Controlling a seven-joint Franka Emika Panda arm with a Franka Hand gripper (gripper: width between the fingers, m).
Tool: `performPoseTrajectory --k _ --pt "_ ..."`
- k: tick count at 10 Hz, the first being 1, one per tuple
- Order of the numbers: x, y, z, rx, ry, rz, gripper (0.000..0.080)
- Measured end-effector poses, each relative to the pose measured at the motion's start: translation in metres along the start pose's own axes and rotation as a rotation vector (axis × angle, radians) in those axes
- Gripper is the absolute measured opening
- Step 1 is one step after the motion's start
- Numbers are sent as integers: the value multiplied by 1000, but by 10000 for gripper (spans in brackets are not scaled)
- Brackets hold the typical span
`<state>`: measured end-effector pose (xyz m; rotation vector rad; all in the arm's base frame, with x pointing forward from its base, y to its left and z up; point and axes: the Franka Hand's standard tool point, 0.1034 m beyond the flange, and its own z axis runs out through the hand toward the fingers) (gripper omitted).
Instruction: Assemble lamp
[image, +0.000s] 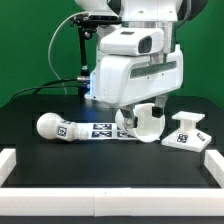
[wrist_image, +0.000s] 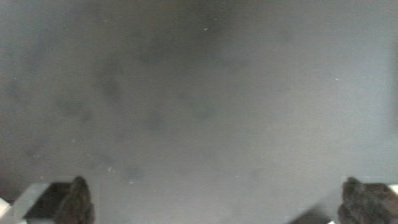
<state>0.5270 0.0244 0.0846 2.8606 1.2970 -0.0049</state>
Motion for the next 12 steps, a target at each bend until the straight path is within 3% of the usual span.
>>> performPoseTrajectory --k 4,5,7,9,10,12 --pt "1 -1 0 1 0 0 700" --pt "6 -7 -2 -3 5 8 700" --pt "17 -40 -4 -8 20 -6 700" --pt "45 -89 -3 -30 62 35 700" --pt "50 -96 -4 -31 64 41 700" --pt "48 -93 -3 -29 62 42 700"
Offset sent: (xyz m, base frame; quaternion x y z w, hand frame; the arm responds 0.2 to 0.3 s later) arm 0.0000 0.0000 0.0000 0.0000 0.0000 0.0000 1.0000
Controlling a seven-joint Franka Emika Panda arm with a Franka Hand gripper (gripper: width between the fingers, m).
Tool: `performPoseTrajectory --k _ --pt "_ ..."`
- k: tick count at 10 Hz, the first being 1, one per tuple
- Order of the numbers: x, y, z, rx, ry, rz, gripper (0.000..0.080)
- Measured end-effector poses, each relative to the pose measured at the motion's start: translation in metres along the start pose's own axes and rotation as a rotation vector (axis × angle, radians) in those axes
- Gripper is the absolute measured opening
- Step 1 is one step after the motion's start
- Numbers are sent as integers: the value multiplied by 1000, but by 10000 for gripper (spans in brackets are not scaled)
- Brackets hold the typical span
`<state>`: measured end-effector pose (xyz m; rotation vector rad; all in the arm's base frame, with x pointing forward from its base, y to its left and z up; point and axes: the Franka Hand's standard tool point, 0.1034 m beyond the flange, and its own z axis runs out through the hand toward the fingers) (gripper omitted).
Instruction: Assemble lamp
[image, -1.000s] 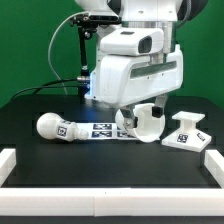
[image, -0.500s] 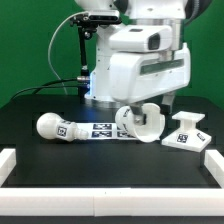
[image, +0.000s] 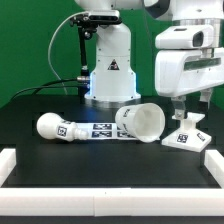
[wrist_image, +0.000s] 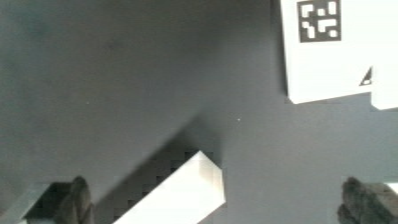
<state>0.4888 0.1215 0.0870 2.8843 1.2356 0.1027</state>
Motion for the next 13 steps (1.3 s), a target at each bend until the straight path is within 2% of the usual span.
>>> performPoseTrajectory --k 2,4,6,10,12,13 --pt "0 -4 -1 -2 -2 -5 700" --pt "-5 -37 -12 -4 -6 -64 700" --pt "-20 -68 -13 -17 18 -113 700" --pt "-20 -68 -11 -15 17 -114 700" --pt "-26 -85 0 -24 49 -199 700" --pt "-32 -87 6 -25 64 -232 700"
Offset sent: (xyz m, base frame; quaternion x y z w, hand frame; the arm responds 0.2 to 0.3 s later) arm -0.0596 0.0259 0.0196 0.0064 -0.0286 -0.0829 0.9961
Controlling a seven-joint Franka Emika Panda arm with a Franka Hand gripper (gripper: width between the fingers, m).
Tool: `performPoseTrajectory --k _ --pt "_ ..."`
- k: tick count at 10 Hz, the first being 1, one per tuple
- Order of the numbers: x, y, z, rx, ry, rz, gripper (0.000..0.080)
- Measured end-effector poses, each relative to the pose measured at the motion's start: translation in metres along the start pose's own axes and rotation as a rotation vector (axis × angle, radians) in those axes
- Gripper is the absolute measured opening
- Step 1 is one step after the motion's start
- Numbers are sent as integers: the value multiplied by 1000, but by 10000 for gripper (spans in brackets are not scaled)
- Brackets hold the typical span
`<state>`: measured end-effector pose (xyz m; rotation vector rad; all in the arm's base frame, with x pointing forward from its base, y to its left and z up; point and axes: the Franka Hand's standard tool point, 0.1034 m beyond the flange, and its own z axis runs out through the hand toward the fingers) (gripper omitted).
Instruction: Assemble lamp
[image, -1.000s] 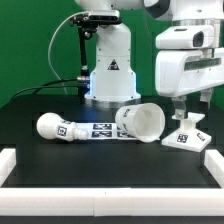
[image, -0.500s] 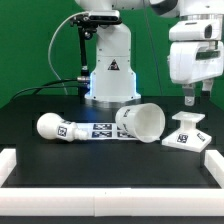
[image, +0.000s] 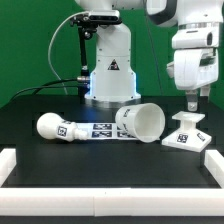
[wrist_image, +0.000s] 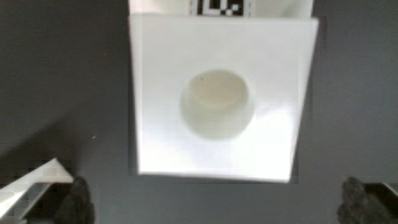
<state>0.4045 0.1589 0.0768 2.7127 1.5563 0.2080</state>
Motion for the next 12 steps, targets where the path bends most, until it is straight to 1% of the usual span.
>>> performPoseTrajectory --k 2,4,6,8,9,10,12 --pt "-8 2 12 4 10 -13 700" --pt "-12 1 22 17 8 -2 700" --pt "-14 -4 32 33 3 3 700" --pt "-15 -6 35 37 2 9 700" --pt "-15 -6 35 37 2 9 597" --pt "-15 -6 35 37 2 9 530" --pt "-15 -6 35 37 2 9 530"
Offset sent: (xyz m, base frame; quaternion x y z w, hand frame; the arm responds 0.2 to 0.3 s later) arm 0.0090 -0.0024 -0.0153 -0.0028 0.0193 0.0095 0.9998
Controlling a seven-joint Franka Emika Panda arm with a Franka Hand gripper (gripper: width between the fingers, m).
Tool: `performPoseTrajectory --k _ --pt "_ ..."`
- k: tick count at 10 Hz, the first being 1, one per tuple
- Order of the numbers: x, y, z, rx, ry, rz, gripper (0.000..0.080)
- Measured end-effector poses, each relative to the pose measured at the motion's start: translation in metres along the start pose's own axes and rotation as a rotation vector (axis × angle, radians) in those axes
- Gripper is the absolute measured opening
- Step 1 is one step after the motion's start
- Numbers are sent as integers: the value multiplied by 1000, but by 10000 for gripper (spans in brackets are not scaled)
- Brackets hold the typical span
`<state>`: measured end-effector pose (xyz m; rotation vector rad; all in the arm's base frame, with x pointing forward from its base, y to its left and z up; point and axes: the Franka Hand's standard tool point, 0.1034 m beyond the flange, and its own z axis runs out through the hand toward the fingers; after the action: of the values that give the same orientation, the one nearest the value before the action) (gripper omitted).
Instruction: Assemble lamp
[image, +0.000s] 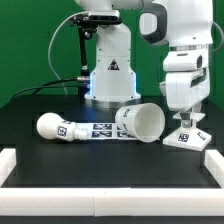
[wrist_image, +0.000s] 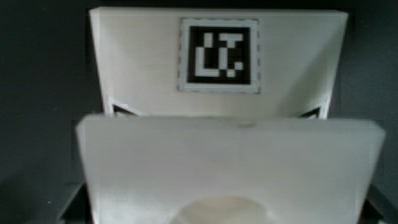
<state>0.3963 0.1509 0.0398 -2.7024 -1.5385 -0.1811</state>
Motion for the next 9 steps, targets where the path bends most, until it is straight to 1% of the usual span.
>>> performPoseTrajectory --k 1,2,3,4,5,9 --pt "0 2 -1 0 -2 -1 530" --pt "-4 16 -11 9 -46 -41 530" --pt "0 42 -28 -9 -55 -78 530" --pt "-2 66 -39 -19 -58 -150 530" --pt "-3 81 -44 -32 -53 -169 530" --pt "-3 80 -42 -30 -54 -165 530"
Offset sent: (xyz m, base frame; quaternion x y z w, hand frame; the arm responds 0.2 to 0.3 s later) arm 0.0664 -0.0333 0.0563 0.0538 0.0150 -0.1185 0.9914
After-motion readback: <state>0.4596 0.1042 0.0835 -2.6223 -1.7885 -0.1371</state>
